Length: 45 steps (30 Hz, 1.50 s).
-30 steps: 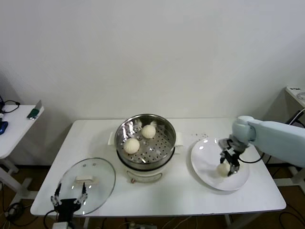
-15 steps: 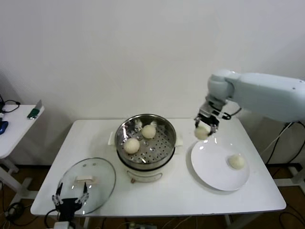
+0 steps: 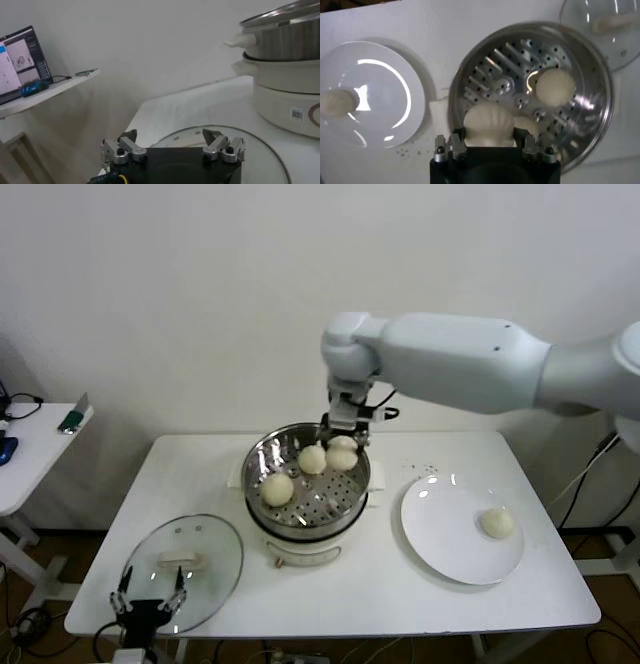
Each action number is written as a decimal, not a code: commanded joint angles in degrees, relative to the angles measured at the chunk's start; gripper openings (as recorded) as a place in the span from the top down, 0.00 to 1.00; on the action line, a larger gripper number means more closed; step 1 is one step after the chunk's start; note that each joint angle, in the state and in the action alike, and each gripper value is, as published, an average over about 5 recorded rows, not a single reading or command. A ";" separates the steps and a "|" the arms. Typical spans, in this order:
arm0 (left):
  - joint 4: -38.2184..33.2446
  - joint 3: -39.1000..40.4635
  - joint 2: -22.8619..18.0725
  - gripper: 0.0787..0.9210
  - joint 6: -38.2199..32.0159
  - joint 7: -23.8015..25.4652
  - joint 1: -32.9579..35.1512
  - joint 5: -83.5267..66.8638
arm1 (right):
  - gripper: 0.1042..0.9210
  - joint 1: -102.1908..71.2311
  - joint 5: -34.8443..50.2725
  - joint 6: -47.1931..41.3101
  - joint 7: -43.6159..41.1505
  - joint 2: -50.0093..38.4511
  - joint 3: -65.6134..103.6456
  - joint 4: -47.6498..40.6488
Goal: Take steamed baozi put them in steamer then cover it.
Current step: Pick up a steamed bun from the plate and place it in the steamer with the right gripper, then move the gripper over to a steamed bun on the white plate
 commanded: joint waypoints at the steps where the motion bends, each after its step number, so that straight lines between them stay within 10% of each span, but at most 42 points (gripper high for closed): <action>1: 0.57 -0.03 0.39 0.12 0.06 0.03 -0.31 -0.20 | 0.34 -8.06 -3.21 2.81 -0.42 6.18 1.54 -0.31; 19: 1.95 0.25 0.72 0.12 0.18 0.09 -1.50 -0.02 | 0.32 -9.28 -3.14 4.37 0.61 6.38 -0.31 -0.95; 33: 1.54 0.35 0.59 0.12 0.12 0.06 -1.12 0.25 | 0.12 -3.67 -1.15 3.43 -0.17 1.84 2.60 -3.08; 45: 0.47 0.90 1.14 0.12 -0.14 0.09 -0.59 0.41 | 0.12 7.88 24.58 -26.70 12.98 -22.05 -11.71 -0.19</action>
